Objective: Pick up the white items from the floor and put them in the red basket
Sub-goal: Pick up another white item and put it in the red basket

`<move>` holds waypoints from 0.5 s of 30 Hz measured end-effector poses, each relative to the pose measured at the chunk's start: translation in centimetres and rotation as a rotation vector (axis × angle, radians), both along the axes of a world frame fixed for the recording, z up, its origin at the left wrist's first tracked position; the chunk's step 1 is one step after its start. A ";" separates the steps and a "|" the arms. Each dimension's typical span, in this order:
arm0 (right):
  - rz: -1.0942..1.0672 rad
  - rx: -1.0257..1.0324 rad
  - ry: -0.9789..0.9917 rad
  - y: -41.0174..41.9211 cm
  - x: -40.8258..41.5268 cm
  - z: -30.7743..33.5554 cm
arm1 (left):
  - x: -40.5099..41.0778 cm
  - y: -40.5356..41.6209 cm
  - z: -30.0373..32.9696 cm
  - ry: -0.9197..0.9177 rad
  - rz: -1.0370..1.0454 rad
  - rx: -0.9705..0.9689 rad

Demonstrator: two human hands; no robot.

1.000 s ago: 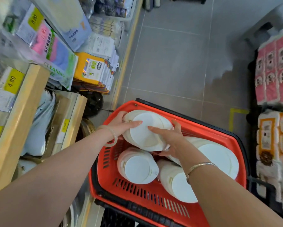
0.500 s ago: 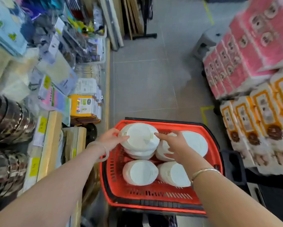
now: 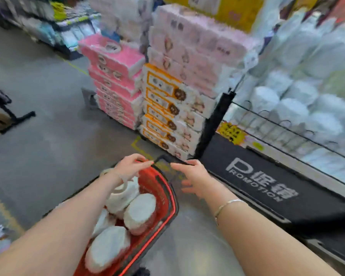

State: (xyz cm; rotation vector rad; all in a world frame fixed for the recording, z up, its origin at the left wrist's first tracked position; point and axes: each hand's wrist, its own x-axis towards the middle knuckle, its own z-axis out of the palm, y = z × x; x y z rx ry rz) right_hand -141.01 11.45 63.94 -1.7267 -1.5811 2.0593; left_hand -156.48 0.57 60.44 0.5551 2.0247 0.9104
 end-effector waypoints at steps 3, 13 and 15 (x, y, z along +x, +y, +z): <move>-0.154 0.047 -0.003 3.6 8.2 1.8 | 7.7 6.8 2.4 0.032 -0.222 0.034; -0.683 0.077 -0.065 8.5 45.4 2.5 | 41.9 20.7 4.6 0.014 -0.770 0.025; -0.783 0.093 -0.086 7.9 52.7 2.3 | 50.0 22.0 5.0 0.003 -0.878 0.026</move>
